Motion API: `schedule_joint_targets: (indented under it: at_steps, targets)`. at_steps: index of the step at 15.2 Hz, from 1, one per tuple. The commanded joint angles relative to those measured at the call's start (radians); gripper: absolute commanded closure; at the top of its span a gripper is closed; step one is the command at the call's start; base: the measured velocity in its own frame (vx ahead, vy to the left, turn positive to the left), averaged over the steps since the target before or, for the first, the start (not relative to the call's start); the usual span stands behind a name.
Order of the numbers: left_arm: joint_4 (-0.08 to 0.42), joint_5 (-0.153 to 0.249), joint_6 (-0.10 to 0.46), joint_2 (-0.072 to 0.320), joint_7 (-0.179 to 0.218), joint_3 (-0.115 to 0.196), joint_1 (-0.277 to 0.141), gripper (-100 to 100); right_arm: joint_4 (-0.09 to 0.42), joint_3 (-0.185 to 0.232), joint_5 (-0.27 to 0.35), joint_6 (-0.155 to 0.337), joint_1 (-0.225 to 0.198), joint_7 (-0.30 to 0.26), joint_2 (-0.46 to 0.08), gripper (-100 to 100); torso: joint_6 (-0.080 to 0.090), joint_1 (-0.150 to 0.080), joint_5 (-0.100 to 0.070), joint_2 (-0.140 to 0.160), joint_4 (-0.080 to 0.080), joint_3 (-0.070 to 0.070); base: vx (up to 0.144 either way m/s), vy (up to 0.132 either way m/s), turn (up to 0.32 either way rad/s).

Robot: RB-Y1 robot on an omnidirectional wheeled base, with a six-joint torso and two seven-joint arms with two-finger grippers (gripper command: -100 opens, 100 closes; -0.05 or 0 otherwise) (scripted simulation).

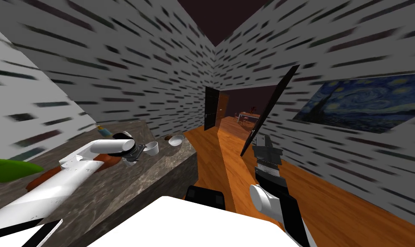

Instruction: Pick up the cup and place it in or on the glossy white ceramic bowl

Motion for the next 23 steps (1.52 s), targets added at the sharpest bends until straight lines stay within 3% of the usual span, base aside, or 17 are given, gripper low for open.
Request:
schedule_joint_targets:
  at_steps: [1,3,10,14,19,20,21,23]
  targets:
    - [0.026,0.020,0.050,0.020,0.000,0.012,-0.012,-100,0.000,0.000,0.000,0.000,0.000,0.000,0.000,0,0.000,0.000,0.000,0.000,0.000,0.000,0.008,0.006,-0.144]
    - [0.026,0.020,0.066,0.020,0.000,0.012,-0.012,-100,0.000,0.000,0.000,0.000,0.000,0.000,0.000,0,0.001,0.000,0.000,-0.001,0.000,0.000,0.006,0.004,-0.095]
    - [0.084,0.071,0.216,0.064,0.003,0.047,-0.030,-100,0.000,0.000,0.000,0.000,0.000,0.000,0.000,0,0.000,0.000,0.000,0.000,0.000,0.000,0.003,0.008,-0.102]
    - [0.106,0.090,0.271,0.080,0.004,0.060,-0.035,-100,0.000,0.000,0.000,0.000,0.000,0.000,0.000,0,0.001,0.000,0.000,-0.001,0.000,0.000,0.005,0.009,-0.102]
    - [0.144,0.055,0.197,0.045,-0.005,0.026,-0.041,-100,0.000,0.000,0.000,0.000,0.000,0.000,0.000,0,0.000,0.001,0.000,0.001,0.000,0.000,-0.009,0.010,-0.031]
    - [0.133,0.063,0.215,0.053,-0.002,0.034,-0.040,-100,0.000,0.000,0.000,0.000,0.000,0.000,0.000,0,0.000,0.001,0.000,0.001,0.000,0.000,-0.004,0.004,-0.012]
    - [0.135,0.062,0.210,0.052,-0.003,0.033,-0.040,100,0.000,0.000,0.000,0.000,0.000,0.000,0.000,0,0.000,0.000,0.000,0.000,0.000,0.000,0.000,0.000,0.000]
    - [0.135,0.062,0.210,0.052,-0.003,0.033,-0.040,100,0.000,0.000,0.000,0.000,0.000,0.000,0.000,0,0.000,0.000,0.000,0.000,0.000,0.000,-0.003,0.003,-0.008]
